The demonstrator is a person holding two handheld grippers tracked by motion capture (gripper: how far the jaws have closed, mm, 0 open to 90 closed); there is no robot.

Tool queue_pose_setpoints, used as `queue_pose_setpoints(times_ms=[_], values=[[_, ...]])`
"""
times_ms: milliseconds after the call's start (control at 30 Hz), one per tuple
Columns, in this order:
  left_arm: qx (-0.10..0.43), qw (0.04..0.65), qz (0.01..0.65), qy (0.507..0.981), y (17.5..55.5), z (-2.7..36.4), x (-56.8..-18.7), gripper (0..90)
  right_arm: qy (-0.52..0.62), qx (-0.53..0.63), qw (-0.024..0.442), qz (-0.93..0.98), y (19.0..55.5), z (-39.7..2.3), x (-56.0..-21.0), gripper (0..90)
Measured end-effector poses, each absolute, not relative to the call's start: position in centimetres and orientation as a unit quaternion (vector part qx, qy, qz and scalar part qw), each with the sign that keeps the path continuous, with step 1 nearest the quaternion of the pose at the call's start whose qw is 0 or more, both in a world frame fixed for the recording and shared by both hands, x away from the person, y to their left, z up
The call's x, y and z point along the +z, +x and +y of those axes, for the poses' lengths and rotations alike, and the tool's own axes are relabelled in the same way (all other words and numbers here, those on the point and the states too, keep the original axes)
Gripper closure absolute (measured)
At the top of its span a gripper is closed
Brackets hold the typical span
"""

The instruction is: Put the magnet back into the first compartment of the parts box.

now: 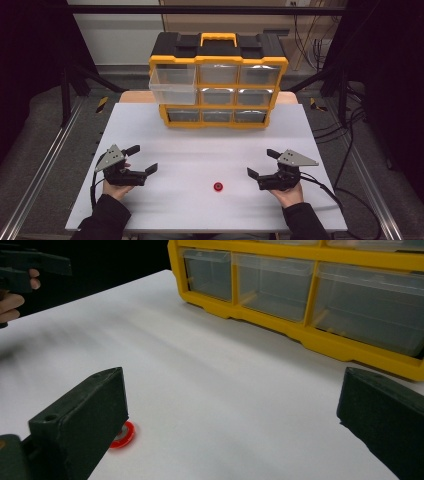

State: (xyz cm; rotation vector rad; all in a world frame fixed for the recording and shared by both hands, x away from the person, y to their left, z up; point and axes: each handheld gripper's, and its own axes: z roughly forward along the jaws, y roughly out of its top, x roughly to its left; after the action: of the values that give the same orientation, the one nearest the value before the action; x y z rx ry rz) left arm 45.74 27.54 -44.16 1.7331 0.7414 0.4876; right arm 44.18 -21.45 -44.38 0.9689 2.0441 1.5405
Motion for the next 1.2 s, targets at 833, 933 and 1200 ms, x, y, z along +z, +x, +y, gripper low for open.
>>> queue_pose_setpoints(times_ms=[833, 933, 1200], values=[[0.209, 0.558, 0.316, 0.738, 45.7, 27.4, -44.2, 1.4, 0.322, 0.534, 0.168, 0.764, 43.6, -16.6, -44.9, 0.4], [0.209, 0.557, 0.316, 0.739, 45.7, 27.4, -44.3, 1.3, 0.320, 0.534, 0.165, 0.765, 43.5, -16.2, -44.9, 0.4], [0.210, 0.555, 0.316, 0.740, 45.7, 27.4, -44.3, 1.3, 0.313, 0.525, 0.159, 0.775, 43.5, -14.8, -45.0, 0.5]])
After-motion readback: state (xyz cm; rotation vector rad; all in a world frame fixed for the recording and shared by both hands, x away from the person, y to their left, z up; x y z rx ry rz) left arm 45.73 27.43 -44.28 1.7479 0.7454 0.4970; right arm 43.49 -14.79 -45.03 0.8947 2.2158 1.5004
